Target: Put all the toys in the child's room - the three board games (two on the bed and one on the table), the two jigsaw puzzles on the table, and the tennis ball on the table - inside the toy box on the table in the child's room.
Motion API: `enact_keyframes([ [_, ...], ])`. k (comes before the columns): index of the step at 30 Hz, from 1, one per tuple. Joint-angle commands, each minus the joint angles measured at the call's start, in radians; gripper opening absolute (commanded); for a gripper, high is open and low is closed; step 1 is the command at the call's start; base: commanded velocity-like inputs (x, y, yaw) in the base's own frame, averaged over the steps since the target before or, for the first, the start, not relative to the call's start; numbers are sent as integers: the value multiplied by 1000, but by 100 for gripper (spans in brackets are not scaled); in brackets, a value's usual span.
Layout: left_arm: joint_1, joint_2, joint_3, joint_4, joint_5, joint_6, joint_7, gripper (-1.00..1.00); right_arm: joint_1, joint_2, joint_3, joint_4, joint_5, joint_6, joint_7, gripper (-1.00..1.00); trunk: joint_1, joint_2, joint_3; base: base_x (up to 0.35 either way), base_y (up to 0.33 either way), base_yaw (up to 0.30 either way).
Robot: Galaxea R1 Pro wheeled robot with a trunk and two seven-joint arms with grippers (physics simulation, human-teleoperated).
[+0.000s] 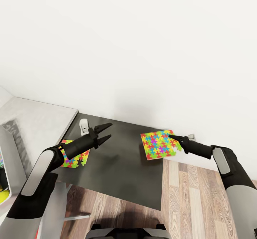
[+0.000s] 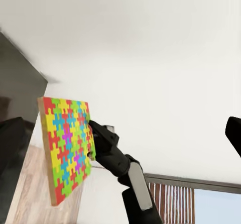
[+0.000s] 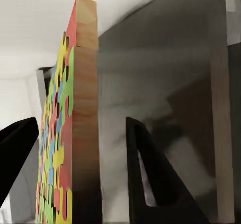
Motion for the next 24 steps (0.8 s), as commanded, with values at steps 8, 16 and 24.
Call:
enact_keyframes([
  [8,-2,-3,-5,-3,1,0,12,100,44,-6,-6,-71,12,7,112,-100,1,-2,-1,0,0,0],
  [16,-5,-8,-7,-8,-2,2,8,100,63,-31,-7,-152,13,20,145,-100,1,-2,-1,0,0,0],
  [24,-3,-9,-7,-11,-1,1,1,100,75,-46,-7,-218,12,20,150,-100,1,-2,5,0,0,0],
])
